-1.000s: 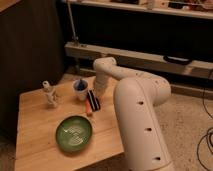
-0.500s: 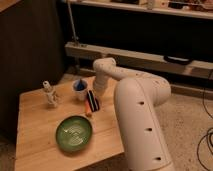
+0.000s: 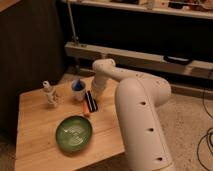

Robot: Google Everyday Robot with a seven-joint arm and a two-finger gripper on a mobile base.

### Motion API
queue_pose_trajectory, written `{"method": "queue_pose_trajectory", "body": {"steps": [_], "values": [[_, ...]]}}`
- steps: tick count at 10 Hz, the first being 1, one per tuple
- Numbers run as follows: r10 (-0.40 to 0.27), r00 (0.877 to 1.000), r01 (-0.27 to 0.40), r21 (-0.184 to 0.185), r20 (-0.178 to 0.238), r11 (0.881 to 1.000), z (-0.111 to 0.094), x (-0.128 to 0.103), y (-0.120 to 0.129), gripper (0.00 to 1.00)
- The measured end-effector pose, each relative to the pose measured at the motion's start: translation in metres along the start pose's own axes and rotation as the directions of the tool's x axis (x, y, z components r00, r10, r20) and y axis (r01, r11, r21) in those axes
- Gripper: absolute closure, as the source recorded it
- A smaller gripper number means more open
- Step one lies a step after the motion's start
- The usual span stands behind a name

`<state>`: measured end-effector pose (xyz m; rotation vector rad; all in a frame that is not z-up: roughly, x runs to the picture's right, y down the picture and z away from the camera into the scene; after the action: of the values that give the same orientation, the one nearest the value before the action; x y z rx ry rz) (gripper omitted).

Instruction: Push the eraser across the table

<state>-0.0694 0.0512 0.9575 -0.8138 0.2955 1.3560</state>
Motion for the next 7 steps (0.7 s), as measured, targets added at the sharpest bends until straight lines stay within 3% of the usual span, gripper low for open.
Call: {"method": "queue_pose_trajectory", "body": {"steps": [1,4,7], "values": [[-0.014,1.0,0.014,-0.022,0.004,1.0,0.005,-0.001,0.009,1.0],[-0.014,1.0,0.014,-0.022,0.002,1.0,0.001,0.0,0.009,1.0],[-0.041,0.999,0.041,-0.051,-0.003,0.998,0.007,0.002,0.02,1.0]]}}
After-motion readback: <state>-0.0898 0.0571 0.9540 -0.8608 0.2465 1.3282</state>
